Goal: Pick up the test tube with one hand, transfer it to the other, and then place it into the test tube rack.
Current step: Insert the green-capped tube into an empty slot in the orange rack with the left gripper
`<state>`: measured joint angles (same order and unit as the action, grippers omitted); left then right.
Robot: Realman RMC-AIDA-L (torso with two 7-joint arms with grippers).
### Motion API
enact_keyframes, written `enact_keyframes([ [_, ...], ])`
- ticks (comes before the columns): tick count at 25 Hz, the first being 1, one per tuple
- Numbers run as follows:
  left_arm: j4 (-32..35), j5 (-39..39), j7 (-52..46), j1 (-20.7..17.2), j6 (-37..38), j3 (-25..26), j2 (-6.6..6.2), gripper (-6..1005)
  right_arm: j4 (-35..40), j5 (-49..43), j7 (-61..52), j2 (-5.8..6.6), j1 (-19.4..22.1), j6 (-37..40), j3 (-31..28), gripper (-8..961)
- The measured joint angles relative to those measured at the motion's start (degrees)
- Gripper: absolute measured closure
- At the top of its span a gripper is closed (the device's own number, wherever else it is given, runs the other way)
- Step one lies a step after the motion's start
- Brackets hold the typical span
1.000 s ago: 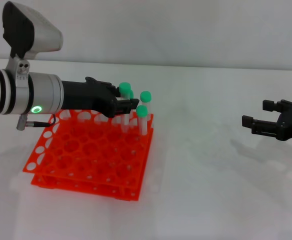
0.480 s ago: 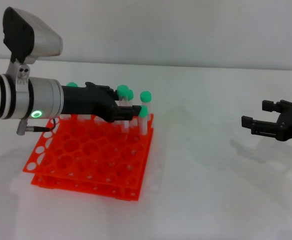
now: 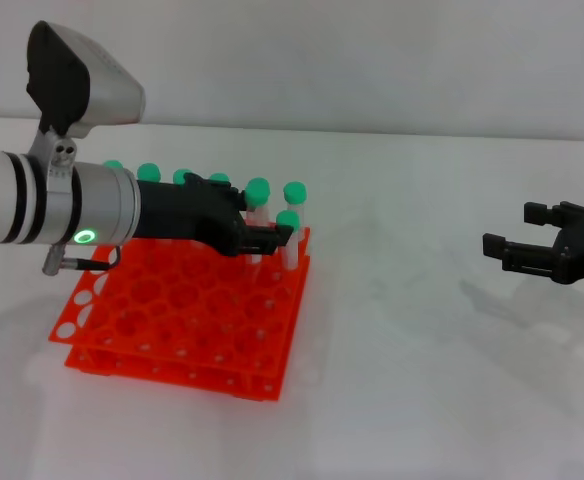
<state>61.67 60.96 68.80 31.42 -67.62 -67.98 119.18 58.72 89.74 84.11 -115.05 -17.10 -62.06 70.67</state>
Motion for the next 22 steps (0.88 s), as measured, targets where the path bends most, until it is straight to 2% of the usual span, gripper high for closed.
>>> enact_keyframes([
  [13, 2.2, 0.0, 0.4, -3.5, 0.4, -0.1, 0.0, 118, 0.0, -0.1, 0.0, 0.0, 0.0, -0.1, 0.0, 96],
  [22, 3.8, 0.4, 0.4, -6.2, 0.1, -2.3, 0.0, 118, -0.1, -0.1, 0.0, 0.0, 0.0, -0.1, 0.2, 96],
])
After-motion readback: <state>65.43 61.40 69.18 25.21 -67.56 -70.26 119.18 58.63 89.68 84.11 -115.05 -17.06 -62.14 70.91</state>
